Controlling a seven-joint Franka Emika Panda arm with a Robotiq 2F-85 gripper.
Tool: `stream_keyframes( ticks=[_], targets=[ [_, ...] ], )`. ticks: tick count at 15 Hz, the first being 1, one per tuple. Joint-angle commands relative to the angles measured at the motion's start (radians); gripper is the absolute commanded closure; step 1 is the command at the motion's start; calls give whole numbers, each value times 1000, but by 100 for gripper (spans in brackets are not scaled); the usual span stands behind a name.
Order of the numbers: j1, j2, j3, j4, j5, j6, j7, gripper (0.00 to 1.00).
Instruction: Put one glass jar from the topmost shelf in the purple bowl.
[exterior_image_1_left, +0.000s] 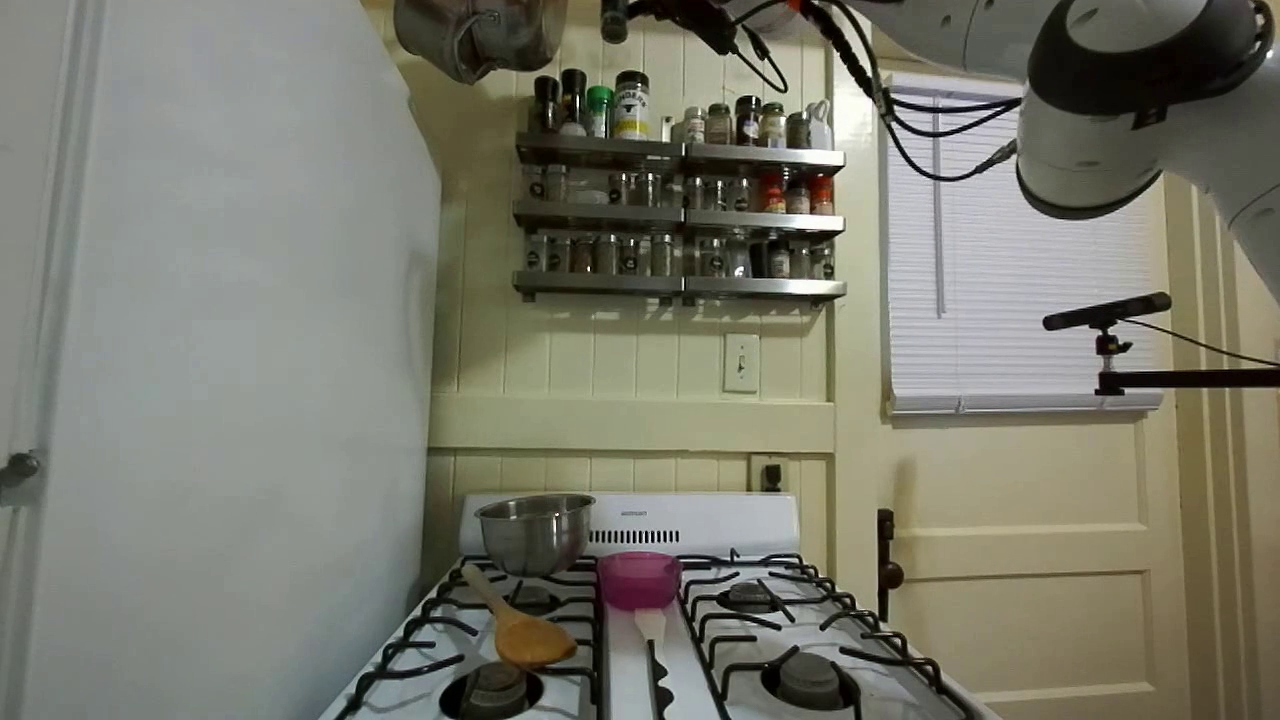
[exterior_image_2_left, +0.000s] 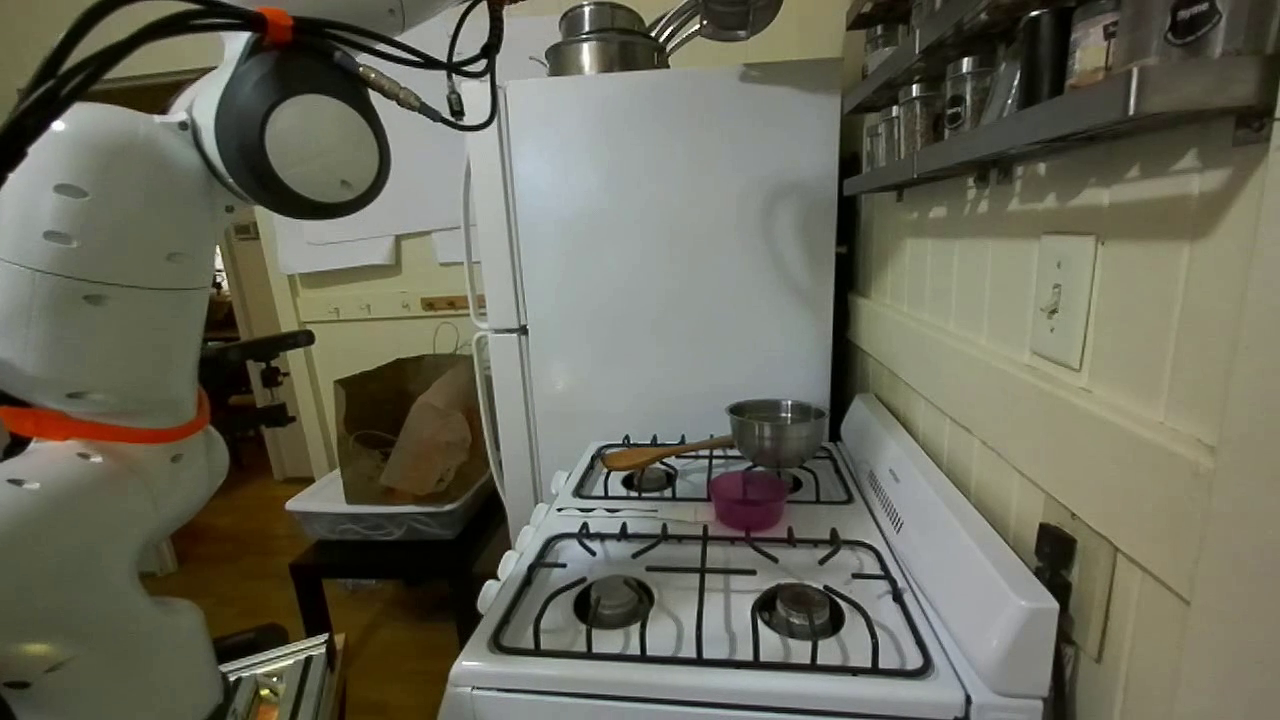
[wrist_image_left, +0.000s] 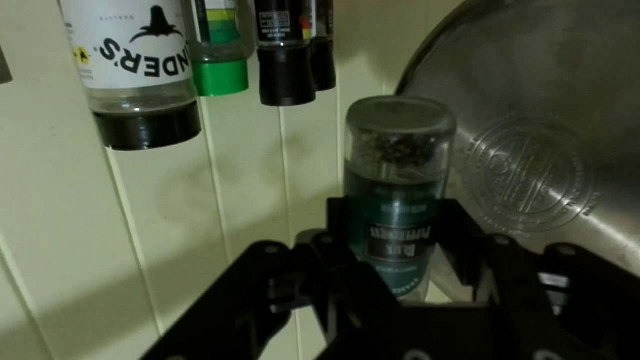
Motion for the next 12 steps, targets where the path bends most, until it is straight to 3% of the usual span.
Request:
stream_keyframes(
  ticks=[1, 5, 12],
  targets=[
    [-168, -106, 93, -121, 150, -90, -161, 75],
    [-338, -182, 152, -247, 332, -83, -239, 75],
    [-565, -309, 276, -398, 834, -97, -493, 75]
  ],
)
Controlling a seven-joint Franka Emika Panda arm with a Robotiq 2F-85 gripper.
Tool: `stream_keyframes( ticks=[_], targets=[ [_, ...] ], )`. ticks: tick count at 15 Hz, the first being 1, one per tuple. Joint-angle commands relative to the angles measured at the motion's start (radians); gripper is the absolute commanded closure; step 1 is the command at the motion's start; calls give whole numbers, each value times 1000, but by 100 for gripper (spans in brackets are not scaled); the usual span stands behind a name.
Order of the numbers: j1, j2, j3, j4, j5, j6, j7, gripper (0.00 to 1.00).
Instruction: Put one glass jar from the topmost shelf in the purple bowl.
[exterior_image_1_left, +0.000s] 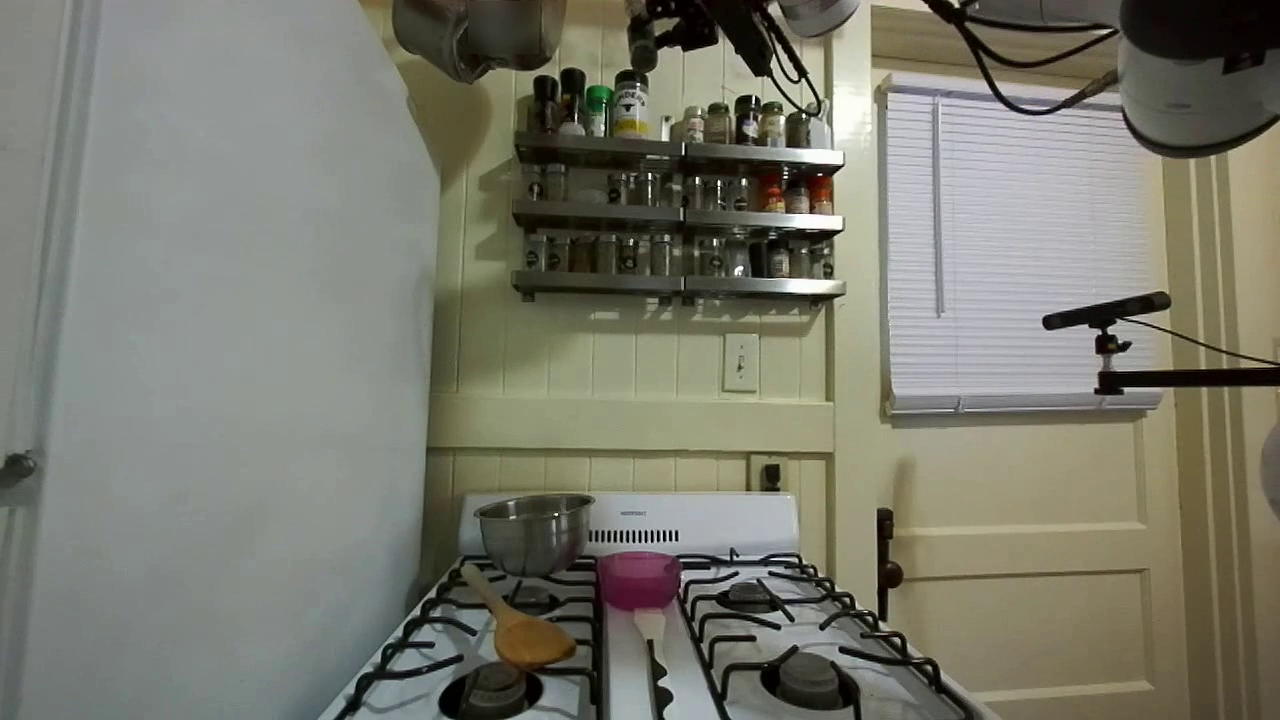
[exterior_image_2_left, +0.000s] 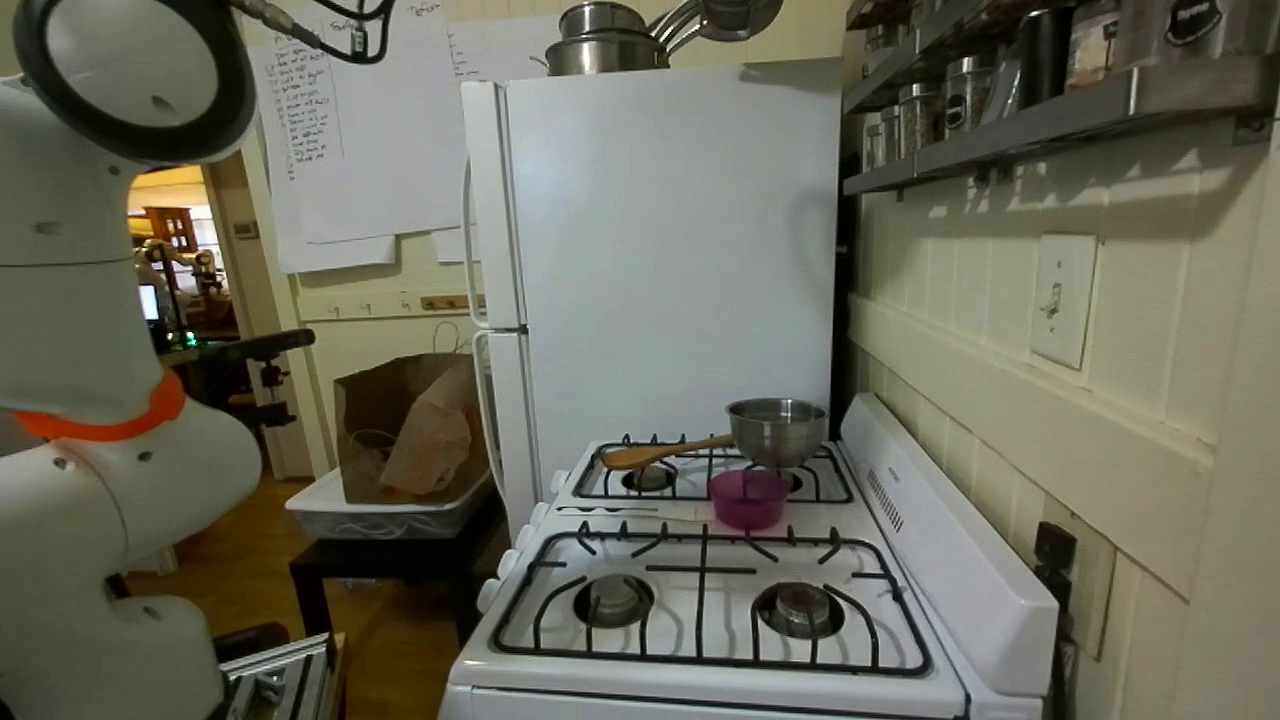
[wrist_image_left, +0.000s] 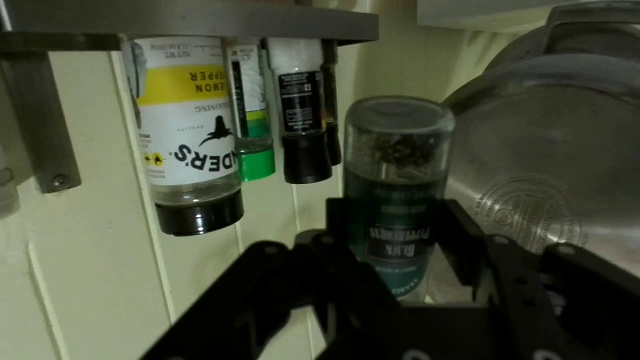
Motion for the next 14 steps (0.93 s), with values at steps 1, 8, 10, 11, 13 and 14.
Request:
stream_keyframes(
  ticks=[1, 8, 10, 11, 13, 14],
  targets=[
    [-128, -121, 34, -101, 267, -35, -157, 75],
    [-215, -372, -169, -311, 663, -248, -420, 75],
    [-183, -277, -128, -233, 591, -217, -390, 50],
    [-188, -301, -148, -253, 605, -228, -394, 50],
    [-194, -325, -159, -274, 613, -229, -395, 50],
    [-195, -331, -159, -280, 614, -229, -395, 50]
  ],
)
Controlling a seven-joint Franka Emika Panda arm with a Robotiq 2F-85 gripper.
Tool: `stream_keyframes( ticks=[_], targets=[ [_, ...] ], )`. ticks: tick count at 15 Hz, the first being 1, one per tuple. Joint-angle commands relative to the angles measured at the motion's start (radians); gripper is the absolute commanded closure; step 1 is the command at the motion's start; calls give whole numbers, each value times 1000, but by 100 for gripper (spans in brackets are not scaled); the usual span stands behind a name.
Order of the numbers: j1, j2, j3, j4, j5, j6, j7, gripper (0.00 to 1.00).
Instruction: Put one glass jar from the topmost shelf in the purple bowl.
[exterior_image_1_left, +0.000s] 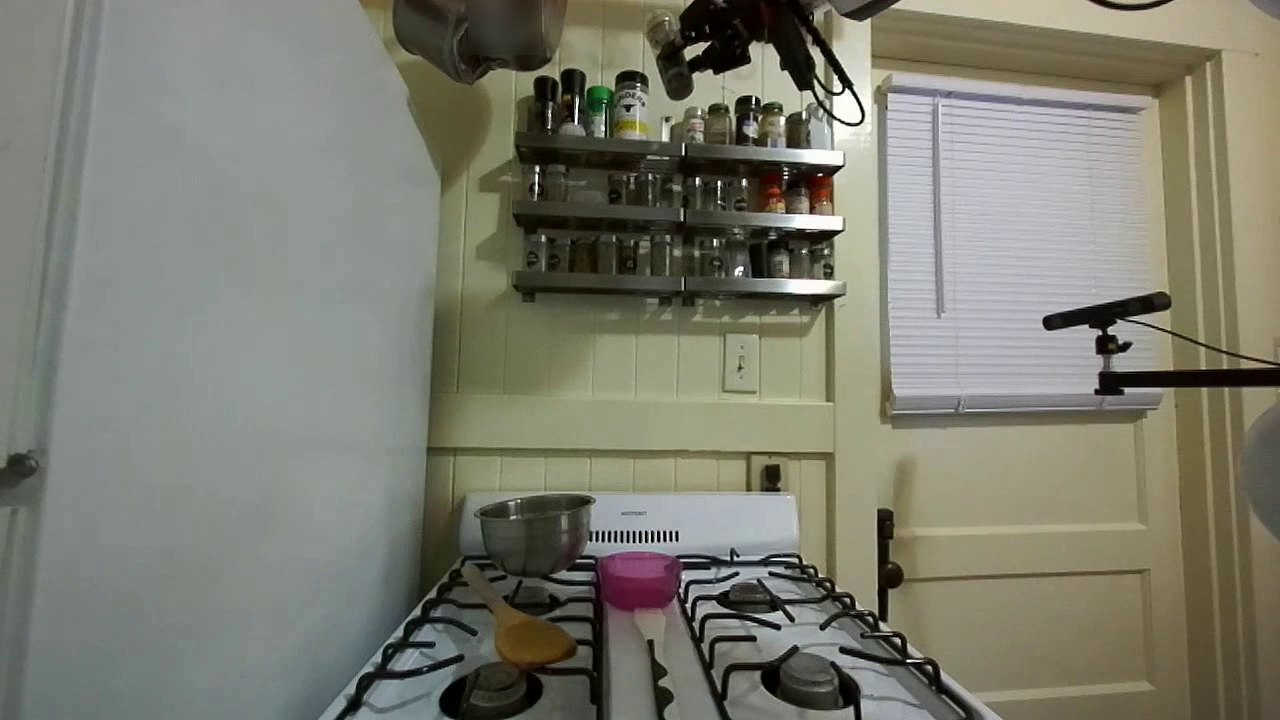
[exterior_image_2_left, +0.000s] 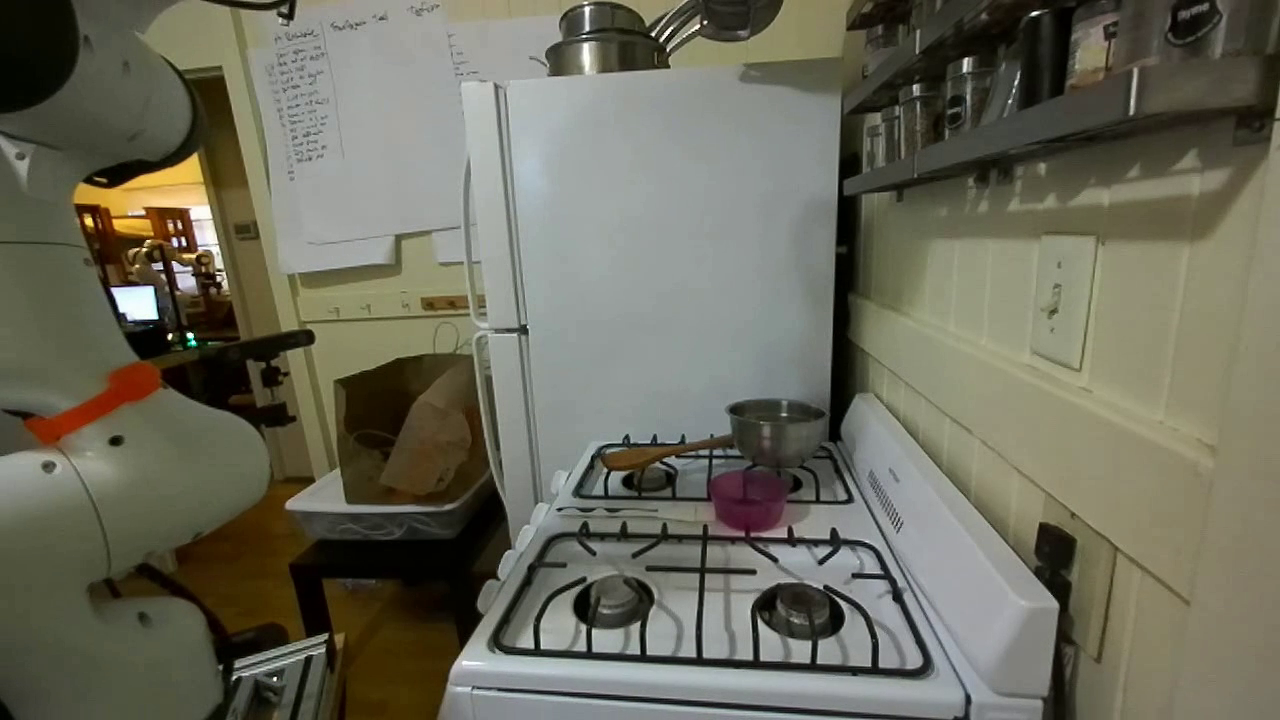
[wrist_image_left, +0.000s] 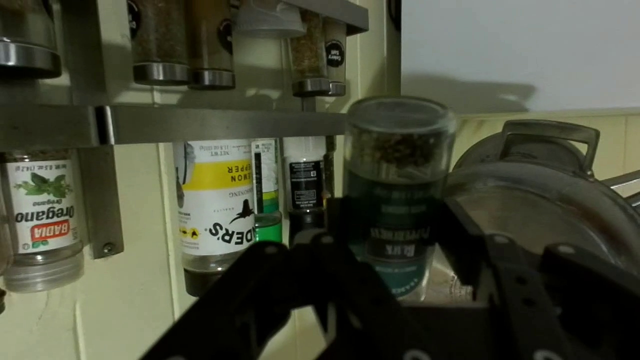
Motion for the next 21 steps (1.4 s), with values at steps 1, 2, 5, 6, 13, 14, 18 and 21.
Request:
stream_keyframes(
  ticks=[1, 2, 5, 6, 13, 14, 18, 21],
  targets=[
    [0, -4, 0, -4, 1, 0, 0, 50],
    [8, 5, 8, -11, 12, 1, -5, 75],
    [39, -32, -18, -124, 92, -21, -26, 75],
    [51, -47, -28, -169, 122, -25, -42, 75],
    [330, -135, -255, -474, 277, -114, -188, 75],
    [377, -156, -299, -524, 264, -120, -193, 75],
    [679, -203, -545, -695, 182, -74, -217, 75],
    [793, -229, -638, -798, 124, -4, -285, 75]
  ],
)
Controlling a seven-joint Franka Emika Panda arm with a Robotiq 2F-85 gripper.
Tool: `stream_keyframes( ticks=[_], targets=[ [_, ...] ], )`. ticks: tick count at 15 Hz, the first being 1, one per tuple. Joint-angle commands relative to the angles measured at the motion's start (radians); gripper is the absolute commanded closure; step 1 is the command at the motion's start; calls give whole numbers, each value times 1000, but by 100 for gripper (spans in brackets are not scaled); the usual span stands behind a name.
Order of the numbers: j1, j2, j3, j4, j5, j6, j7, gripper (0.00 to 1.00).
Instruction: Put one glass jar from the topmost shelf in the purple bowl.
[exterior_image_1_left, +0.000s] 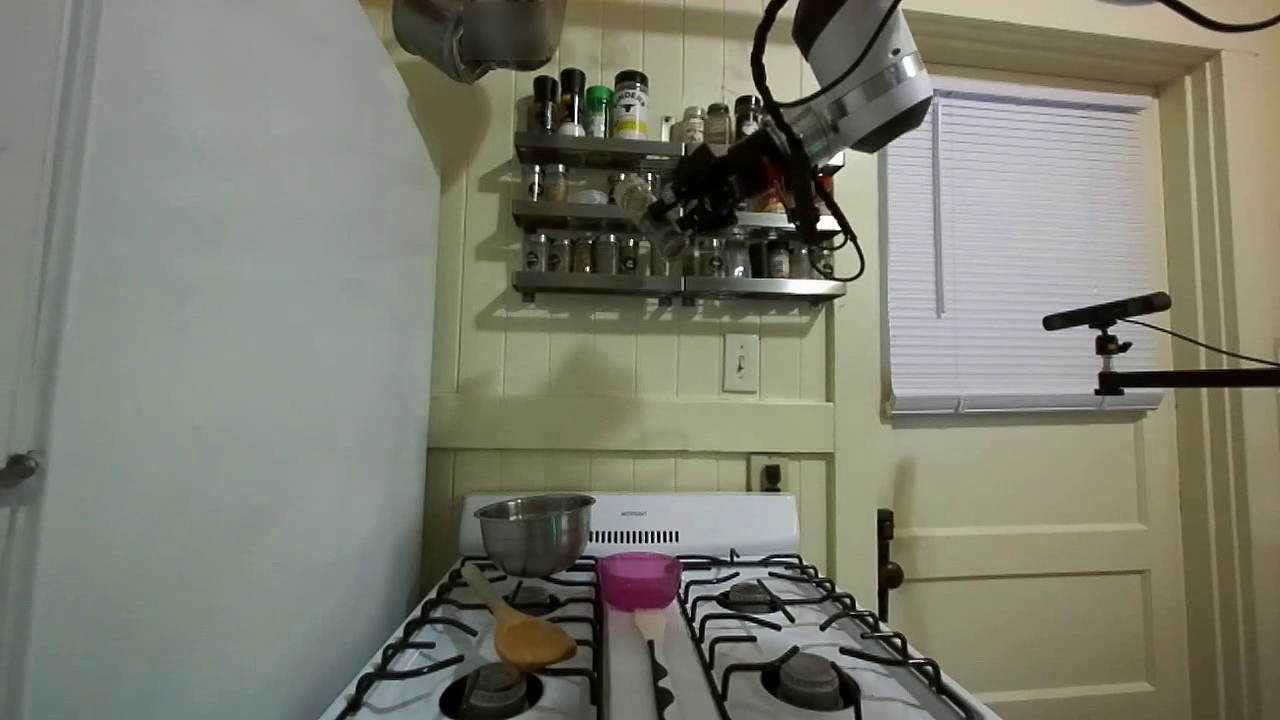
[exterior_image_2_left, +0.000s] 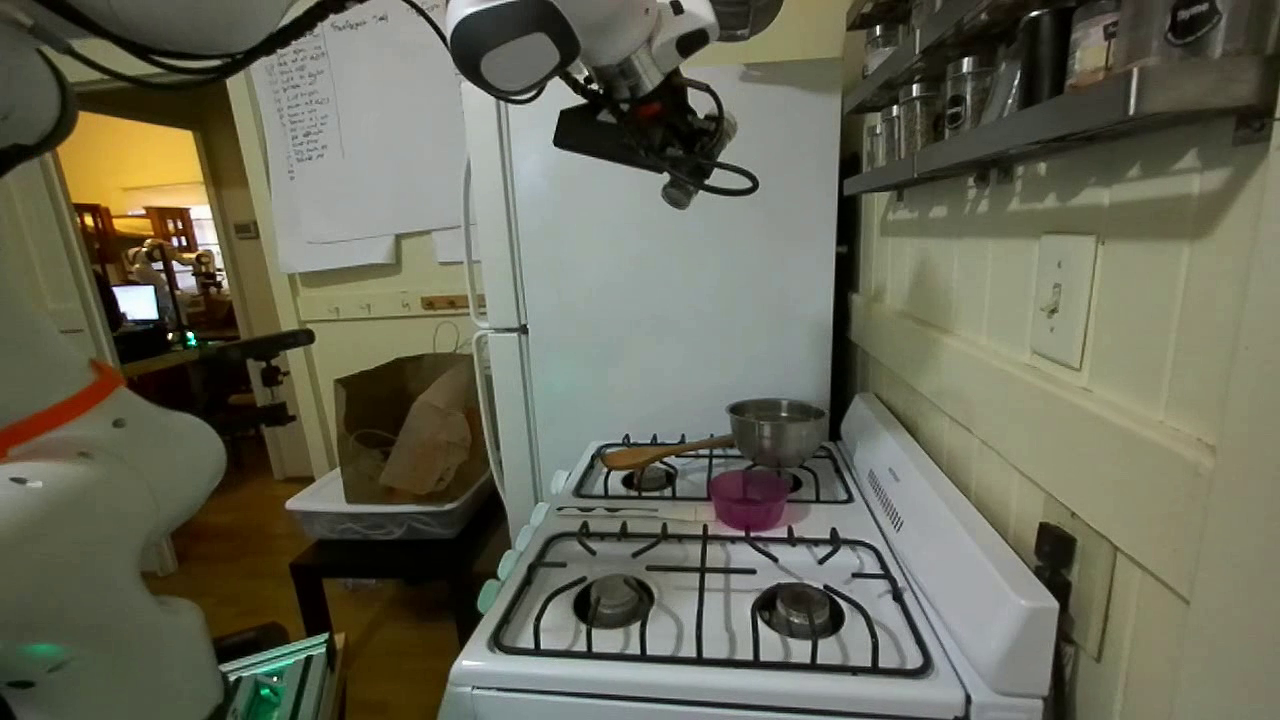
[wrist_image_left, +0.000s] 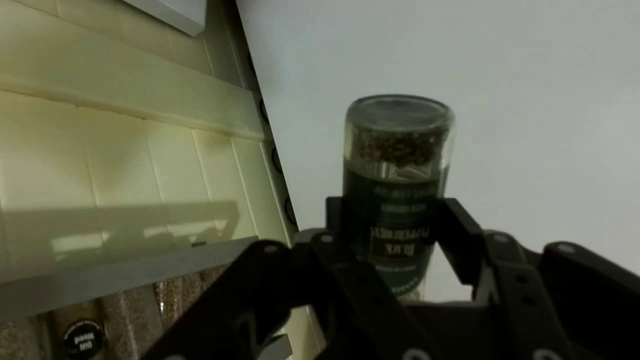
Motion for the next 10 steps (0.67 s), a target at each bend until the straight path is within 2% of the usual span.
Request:
stream_keyframes(
  ticks=[1, 2, 4, 5, 7, 10],
  targets=[
    [139, -67, -108, -149, -50, 108, -112, 75],
    [161, -70, -126, -177, -82, 131, -160, 75],
    [208, -63, -156, -240, -64, 276, -270, 75],
    [217, -30, -174, -165, -96, 193, -170, 50],
    [239, -31, -188, -209, -95, 262, -221, 50],
    [243, -33, -191, -217, -95, 268, -232, 50]
  ],
)
